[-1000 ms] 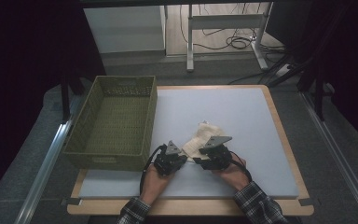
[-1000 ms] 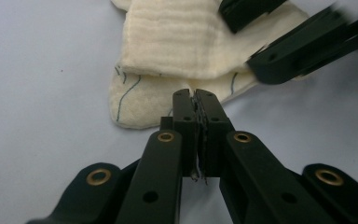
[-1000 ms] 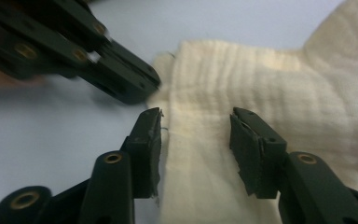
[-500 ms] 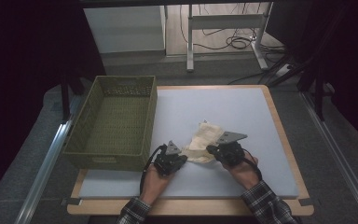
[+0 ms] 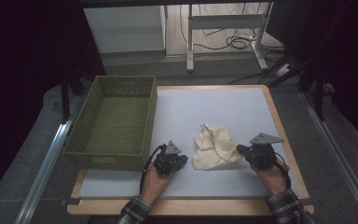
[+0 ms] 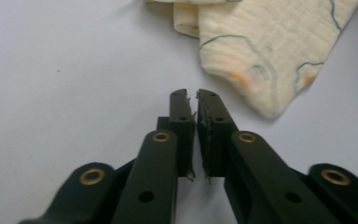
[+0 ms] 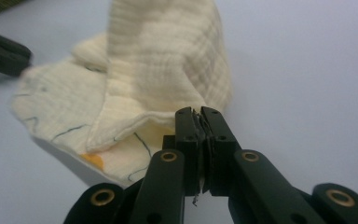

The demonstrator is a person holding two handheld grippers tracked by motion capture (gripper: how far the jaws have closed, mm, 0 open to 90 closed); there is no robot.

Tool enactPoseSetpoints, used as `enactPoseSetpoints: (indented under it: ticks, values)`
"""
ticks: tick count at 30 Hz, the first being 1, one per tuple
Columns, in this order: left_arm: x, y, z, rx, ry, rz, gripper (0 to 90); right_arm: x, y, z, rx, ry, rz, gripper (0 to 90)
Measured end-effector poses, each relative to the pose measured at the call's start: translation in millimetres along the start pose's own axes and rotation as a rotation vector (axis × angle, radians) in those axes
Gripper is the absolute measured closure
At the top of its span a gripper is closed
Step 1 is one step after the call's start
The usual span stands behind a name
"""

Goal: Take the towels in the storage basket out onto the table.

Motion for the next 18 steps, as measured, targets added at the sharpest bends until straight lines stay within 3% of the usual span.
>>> enactPoseSetpoints:
  ticks: [4,6,9,12,18]
  values:
    - [-0.5,-0.1,1.3,0.022,0.010,0.003,69.7,-2.0,-24.6,5.4,0.050,0.010,-0.041,76.9]
    - [-0.4,0.9,0.4,0.010,0.024,0.011,60.8,-8.3,-27.2,8.4,0.061,-0.003,-0.033,70.4]
    - [-1.5,4.7,1.6,0.005,0.020,0.037,53.1,-21.9,-18.7,13.2,0.063,-0.023,0.003,65.6]
    - [-1.2,11.5,9.0,0.000,-0.005,0.057,46.0,-27.7,-4.2,13.6,0.065,-0.009,0.034,59.4]
    - [8.9,25.6,23.8,0.018,-0.026,0.055,35.9,-12.8,30.2,5.8,0.028,0.022,0.072,42.9]
Point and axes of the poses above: each handheld gripper's, and its own axes: x roughly forward along the jaws, y roughly out of its top, z roughly to its right, the point moved 8 cm from there along x, roughly forward along the jaws, and after that the axes turned 14 degrees about -x, right-handed, at the moved point
